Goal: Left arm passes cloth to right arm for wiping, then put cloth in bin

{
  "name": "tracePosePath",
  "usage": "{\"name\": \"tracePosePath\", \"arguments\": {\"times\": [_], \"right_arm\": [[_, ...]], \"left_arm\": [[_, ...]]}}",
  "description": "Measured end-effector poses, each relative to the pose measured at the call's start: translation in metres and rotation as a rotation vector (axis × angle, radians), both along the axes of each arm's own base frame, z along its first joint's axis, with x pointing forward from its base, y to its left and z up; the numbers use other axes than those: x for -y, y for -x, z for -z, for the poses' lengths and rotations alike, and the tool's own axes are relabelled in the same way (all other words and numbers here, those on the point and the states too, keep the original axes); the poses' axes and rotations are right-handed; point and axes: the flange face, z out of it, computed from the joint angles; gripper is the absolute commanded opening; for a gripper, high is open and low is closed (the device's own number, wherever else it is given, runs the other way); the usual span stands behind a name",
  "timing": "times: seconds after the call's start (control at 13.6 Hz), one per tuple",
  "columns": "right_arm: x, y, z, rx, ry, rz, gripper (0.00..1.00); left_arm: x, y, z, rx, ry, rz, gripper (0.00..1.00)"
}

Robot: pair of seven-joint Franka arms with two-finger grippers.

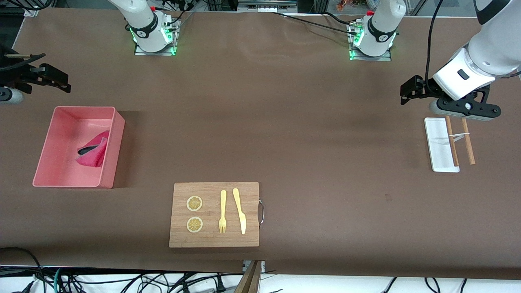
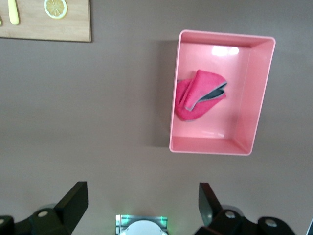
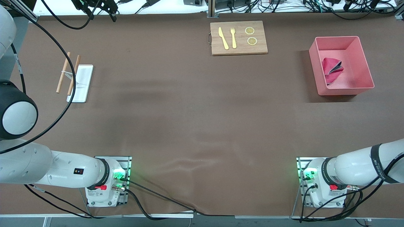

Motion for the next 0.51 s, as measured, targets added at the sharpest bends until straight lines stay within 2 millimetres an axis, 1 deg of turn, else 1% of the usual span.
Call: {"name": "tracePosePath", "arguments": {"times": [0.51], "right_arm": [[-0.0008,-0.0016,0.0055,-0.016,-0.002,0.025,1.0]], "left_arm": [[-0.0001,0.0021,0.0004,-0.015,-0.001,0.001,1.0]]}}
